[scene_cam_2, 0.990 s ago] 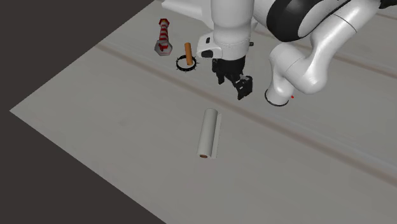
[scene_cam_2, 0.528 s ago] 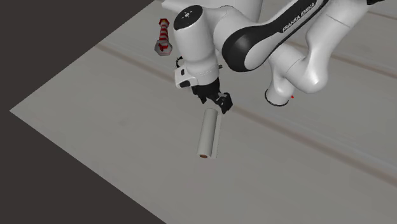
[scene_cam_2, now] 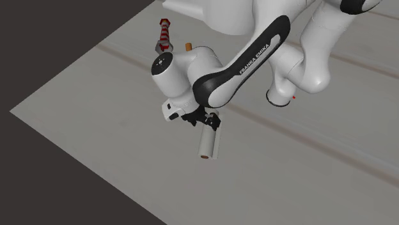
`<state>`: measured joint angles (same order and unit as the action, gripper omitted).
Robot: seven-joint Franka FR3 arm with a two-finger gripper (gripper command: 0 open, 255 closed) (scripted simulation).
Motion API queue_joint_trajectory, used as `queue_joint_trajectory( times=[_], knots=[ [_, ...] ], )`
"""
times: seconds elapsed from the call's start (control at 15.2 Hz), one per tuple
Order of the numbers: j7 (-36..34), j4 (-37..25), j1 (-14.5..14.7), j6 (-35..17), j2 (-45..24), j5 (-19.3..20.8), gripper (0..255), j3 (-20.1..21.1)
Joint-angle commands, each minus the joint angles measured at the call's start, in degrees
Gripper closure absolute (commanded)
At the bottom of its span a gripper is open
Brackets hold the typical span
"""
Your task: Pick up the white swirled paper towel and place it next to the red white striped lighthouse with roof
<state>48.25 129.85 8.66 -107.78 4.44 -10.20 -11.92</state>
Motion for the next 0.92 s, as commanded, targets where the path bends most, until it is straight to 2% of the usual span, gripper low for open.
queue_joint_trajectory(
  times=[0.0, 0.4, 0.86],
  knots=[
    [1.5, 0.0, 0.4, -1.5, -2.0, -0.8, 0, 0.2],
    [2.0, 4.0, 0.8, -6.6, -3.1, -1.8, 0, 0.7],
    [2.0, 4.0, 0.8, -6.6, -3.1, -1.8, 0, 0.7]
  ],
)
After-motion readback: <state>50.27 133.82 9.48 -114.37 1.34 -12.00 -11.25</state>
